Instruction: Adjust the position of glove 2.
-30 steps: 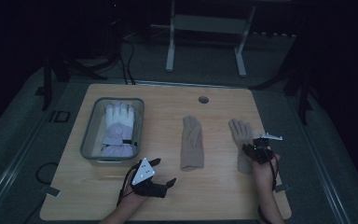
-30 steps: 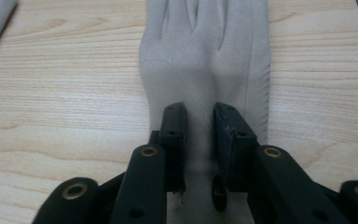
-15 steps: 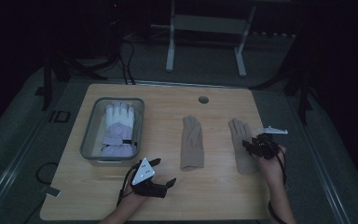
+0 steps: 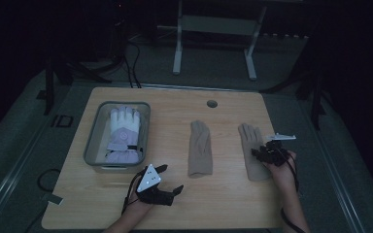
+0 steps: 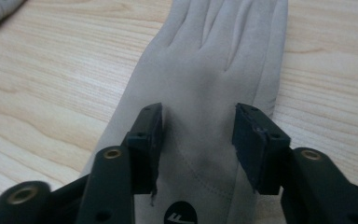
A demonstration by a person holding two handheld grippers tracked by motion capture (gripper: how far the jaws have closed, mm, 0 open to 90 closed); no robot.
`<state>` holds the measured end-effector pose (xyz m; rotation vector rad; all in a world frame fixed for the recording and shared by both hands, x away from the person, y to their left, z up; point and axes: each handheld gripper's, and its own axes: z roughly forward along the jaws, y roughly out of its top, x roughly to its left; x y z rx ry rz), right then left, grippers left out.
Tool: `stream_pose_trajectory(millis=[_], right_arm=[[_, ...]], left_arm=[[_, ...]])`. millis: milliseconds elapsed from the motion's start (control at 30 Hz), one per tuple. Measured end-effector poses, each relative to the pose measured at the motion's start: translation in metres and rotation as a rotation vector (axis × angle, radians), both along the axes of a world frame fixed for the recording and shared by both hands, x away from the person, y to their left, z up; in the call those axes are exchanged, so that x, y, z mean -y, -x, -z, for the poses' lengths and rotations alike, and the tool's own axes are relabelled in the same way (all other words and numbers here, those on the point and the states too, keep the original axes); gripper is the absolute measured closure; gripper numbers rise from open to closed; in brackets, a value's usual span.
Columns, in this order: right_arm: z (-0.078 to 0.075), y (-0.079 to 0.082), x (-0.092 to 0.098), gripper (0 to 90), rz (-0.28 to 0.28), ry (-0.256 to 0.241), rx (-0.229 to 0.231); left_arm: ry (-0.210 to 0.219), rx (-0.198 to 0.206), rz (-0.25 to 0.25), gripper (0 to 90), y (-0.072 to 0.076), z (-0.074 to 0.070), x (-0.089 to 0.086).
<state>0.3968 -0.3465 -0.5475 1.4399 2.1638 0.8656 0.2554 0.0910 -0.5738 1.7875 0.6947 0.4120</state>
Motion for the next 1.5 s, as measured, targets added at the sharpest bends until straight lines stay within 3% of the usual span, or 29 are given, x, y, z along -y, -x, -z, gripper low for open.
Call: stream_pose_trajectory(millis=[133, 267, 433, 600, 1500], right_arm=[[0.003, 0.004, -0.005, 61.6, 0.0, 0.041, 0.038], [0.003, 0.007, -0.01, 74.3, 0.033, 0.047, 0.042], [0.003, 0.007, -0.013, 81.2, 0.122, 0.006, 0.03], [0.0, 0.008, -0.013, 83.7, 0.165, -0.044, 0.035], [-0.086, 0.019, -0.047, 83.9, 0.187, -0.147, 0.197]], left_arm=[[-0.001, 0.002, 0.001, 7.9, 0.0, 0.0, 0.0], [-0.004, 0.004, 0.003, 7.9, 0.0, 0.0, 0.0], [0.0, 0.0, 0.002, 7.9, 0.0, 0.0, 0.0], [0.002, -0.003, 0.0, 7.9, 0.0, 0.0, 0.0], [-0.003, -0.002, 0.002, 7.9, 0.0, 0.0, 0.0]])
